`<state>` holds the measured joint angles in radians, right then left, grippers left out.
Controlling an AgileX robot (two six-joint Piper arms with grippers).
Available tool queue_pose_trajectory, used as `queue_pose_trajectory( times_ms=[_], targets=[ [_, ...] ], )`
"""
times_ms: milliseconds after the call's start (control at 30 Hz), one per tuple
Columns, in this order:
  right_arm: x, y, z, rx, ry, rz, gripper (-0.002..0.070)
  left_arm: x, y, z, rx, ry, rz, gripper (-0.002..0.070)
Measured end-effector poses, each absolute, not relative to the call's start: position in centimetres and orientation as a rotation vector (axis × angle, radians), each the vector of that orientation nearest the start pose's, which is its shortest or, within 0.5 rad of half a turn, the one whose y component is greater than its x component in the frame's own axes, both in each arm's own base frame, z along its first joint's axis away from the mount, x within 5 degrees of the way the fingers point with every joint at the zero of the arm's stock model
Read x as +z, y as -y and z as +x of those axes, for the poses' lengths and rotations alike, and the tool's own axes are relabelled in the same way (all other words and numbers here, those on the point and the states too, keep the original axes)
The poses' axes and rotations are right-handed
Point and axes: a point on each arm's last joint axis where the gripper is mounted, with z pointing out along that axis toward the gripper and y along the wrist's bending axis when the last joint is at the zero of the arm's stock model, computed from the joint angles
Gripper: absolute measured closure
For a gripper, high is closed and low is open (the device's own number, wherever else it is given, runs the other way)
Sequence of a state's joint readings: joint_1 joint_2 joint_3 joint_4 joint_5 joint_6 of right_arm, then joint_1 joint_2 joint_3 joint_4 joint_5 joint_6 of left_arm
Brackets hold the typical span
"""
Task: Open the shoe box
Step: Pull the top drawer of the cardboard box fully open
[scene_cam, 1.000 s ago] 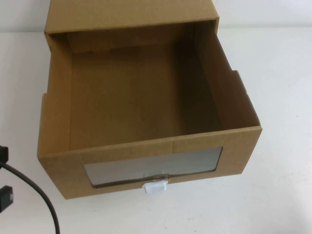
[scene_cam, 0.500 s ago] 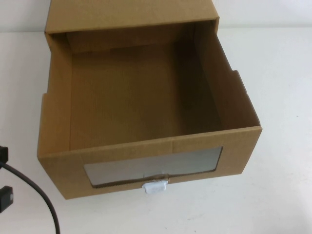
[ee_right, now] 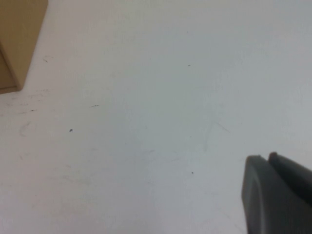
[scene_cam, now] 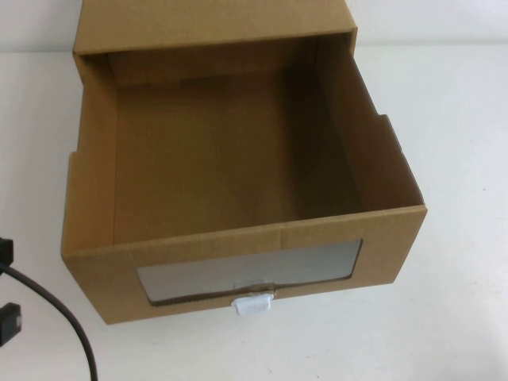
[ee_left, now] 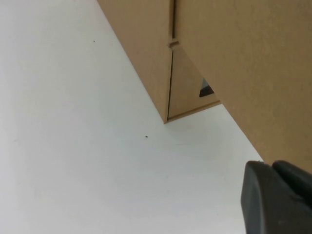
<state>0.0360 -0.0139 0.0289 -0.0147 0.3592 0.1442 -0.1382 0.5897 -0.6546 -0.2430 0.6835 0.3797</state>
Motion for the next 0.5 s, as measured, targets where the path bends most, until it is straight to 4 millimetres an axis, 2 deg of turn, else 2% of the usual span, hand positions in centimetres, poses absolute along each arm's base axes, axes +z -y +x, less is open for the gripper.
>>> queue_pose_trajectory(
  times_ms=[200, 300, 400, 500],
  targets=[
    [17.2, -0.1, 5.3, 0.111, -1.857, 0.091, 0.0694, 31.8, 2.9, 9.8, -0.087, -1.953, 0.487, 0.068],
    [17.2, -0.1, 5.3, 0.11, -1.857, 0.09, 0.0694, 30.6, 2.6, 8.9, -0.123, -1.816, 0.372, 0.068],
    [17.2, -0.1, 5.3, 0.11, -1.857, 0.09, 0.0694, 28.5, 2.0, 7.8, -0.183, -1.658, 0.216, 0.068],
    [17.2, -0.1, 5.3, 0.11, -1.857, 0.09, 0.0694, 24.7, 1.5, 7.2, -0.203, -1.575, 0.11, 0.068]
  ],
)
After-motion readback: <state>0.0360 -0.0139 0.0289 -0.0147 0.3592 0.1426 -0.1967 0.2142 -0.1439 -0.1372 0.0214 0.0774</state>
